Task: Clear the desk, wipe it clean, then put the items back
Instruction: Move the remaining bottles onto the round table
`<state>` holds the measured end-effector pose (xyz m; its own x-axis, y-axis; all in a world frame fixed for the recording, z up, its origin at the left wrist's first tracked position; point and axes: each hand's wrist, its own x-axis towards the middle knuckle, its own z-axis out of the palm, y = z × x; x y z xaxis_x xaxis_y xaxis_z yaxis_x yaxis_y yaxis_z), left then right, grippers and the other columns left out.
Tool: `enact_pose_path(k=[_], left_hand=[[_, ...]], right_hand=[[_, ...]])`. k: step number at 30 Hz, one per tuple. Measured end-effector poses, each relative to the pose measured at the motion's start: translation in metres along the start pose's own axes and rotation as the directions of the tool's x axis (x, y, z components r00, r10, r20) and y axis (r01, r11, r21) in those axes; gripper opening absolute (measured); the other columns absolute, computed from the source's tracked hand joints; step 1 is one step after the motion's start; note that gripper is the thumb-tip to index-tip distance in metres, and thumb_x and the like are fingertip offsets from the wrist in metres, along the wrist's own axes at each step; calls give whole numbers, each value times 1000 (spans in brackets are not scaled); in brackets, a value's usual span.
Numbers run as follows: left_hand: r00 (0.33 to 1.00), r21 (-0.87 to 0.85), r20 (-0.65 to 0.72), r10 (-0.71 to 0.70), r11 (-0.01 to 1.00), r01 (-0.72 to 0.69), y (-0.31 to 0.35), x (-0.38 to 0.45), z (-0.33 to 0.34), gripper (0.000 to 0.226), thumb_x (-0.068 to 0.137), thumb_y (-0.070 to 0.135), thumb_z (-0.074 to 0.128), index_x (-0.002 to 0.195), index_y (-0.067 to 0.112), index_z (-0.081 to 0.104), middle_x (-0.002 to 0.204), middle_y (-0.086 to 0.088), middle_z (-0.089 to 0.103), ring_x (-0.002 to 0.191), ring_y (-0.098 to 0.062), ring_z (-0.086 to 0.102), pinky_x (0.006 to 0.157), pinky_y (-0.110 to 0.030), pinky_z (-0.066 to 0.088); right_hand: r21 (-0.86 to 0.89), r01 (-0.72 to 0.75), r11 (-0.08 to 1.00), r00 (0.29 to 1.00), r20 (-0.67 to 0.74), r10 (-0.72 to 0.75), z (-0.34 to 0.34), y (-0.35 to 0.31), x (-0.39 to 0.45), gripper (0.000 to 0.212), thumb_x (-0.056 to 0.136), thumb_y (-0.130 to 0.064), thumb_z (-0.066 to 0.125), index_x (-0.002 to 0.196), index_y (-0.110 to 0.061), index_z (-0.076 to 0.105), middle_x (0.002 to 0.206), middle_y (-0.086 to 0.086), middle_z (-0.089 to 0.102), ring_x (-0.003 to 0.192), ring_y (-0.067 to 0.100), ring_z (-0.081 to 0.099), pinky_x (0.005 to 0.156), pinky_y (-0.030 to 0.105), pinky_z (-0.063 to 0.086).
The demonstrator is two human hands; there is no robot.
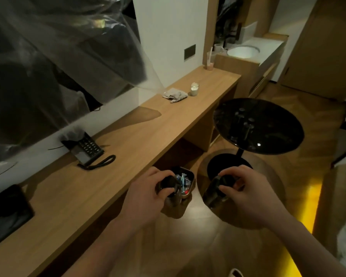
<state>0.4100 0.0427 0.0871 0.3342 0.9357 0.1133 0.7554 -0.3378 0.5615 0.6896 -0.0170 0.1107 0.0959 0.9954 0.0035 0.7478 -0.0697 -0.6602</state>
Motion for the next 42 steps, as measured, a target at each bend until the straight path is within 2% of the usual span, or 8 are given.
enact_pose_path(k=[2, 6, 12, 18, 23, 28, 32, 42], left_hand=[[999, -40, -9, -38, 998, 37, 26, 13, 23, 35, 95, 35, 69, 129, 43, 61, 110, 31, 48, 107, 11, 50, 86, -12, 51], [995, -113, -43, -85, 990, 80, 80, 41, 60, 38, 95, 31, 70, 131, 37, 63, 114, 27, 53, 109, 4, 57, 95, -24, 57], [980, -174, -20, -196, 966, 189, 139, 71, 104, 37, 97, 29, 69, 132, 39, 63, 113, 28, 54, 108, 0, 61, 95, -23, 57], [982, -174, -17, -191, 967, 185, 158, 124, 136, 42, 97, 27, 68, 137, 39, 60, 117, 30, 53, 111, -2, 61, 91, -26, 60], [984, -138, 8, -176, 975, 175, 168, 201, 155, 40, 98, 30, 66, 135, 42, 59, 116, 30, 50, 100, -5, 65, 87, -26, 60], [984, -183, -50, -170, 970, 159, 173, 286, 180, 38, 96, 29, 69, 132, 41, 61, 114, 26, 52, 100, -4, 62, 88, -30, 60], [981, -222, -56, -187, 960, 171, 169, 349, 198, 38, 95, 29, 72, 129, 42, 62, 114, 25, 53, 98, -6, 65, 89, -34, 60], [979, -114, -50, -198, 975, 191, 168, 450, 210, 38, 97, 34, 69, 133, 40, 61, 114, 19, 57, 105, -8, 57, 95, -36, 53]], right_hand=[[8, 9, 1000, 1000, 3, -9, -24, 32, 11, 32, 91, -34, 74, 118, -45, 64, 105, -21, 57, 89, 4, 60, 79, 27, 57], [-3, 36, 999, 999, 36, -36, -73, 91, 38, 33, 90, -36, 75, 118, -48, 62, 106, -24, 57, 87, 1, 60, 73, 23, 57], [5, 49, 999, 985, 163, -49, -127, 150, 81, 32, 90, -38, 74, 112, -54, 57, 112, -25, 52, 94, 0, 58, 70, 17, 51], [43, 40, 998, 993, 106, -45, -164, 191, 128, 31, 90, -35, 75, 115, -48, 60, 111, -23, 54, 93, -2, 58, 65, 15, 48], [0, 47, 999, 998, 36, -47, -187, 221, 180, 29, 89, -33, 77, 113, -41, 65, 106, -22, 56, 88, 1, 58, 68, 17, 47], [-114, 34, 993, 999, 41, -29, -207, 245, 250, 28, 89, -32, 77, 113, -41, 65, 104, -21, 56, 82, 4, 58, 67, 22, 52], [-131, 15, 991, 1000, 17, -13, -215, 260, 305, 25, 89, -31, 77, 110, -41, 65, 99, -18, 55, 79, 6, 57, 66, 20, 46], [-123, -32, 992, 999, 33, 37, -225, 292, 411, 24, 89, -30, 79, 106, -41, 66, 103, -18, 56, 76, 8, 61, 64, 24, 50]])
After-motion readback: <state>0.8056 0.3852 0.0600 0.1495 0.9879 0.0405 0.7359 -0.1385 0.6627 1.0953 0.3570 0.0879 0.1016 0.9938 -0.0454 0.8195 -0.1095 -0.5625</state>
